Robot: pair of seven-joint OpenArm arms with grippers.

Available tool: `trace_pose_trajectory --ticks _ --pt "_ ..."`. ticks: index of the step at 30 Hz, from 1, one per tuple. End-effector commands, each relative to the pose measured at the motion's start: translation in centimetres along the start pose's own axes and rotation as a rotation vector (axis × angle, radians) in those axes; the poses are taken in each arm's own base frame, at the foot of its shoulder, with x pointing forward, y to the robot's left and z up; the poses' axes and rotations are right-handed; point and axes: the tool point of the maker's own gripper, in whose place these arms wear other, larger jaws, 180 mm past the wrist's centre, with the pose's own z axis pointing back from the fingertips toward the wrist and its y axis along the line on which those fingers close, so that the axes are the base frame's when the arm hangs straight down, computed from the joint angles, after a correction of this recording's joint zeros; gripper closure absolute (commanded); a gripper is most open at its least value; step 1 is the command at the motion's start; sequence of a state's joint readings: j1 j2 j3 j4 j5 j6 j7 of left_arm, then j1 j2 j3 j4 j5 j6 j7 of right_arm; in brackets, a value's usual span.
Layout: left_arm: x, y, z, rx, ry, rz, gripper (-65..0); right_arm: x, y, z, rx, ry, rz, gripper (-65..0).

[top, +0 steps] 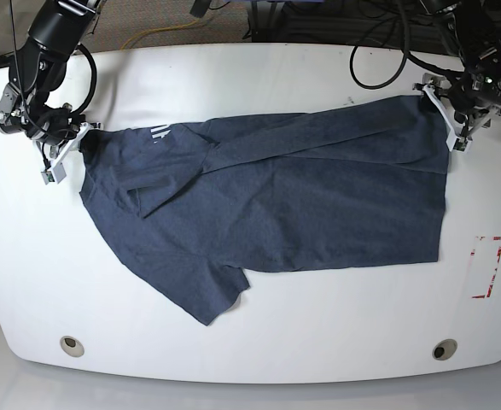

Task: Fold the T-shirt properly
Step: 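Grasp the shirt edge with the left gripper and pull it outward, then release and move the left gripper along the shirt side edge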

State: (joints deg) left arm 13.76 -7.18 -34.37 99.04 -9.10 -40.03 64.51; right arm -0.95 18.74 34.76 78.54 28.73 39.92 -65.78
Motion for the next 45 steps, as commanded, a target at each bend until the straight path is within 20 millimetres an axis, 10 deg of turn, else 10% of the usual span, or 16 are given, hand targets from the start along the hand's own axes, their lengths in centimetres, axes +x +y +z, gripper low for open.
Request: trace_pose_trajectory --ticks 1,9,45 --pt "0.3 0.3 0.3 0.005 -0.001 -0.034 -41.7 1.0 -0.7 0.8 -0.019 -0.018 0.02 0.0" --pt "0.5 -0.3 0.2 -0.008 0.007 -0.073 -4.3 1.0 -0.6 0.7 -0.016 -0.019 0.017 0.0" --pt "15.8 4.6 7.5 0.248 -0.291 -0.123 -6.1 0.9 -0.6 0.7 -0.016 -0.021 0.012 0.0"
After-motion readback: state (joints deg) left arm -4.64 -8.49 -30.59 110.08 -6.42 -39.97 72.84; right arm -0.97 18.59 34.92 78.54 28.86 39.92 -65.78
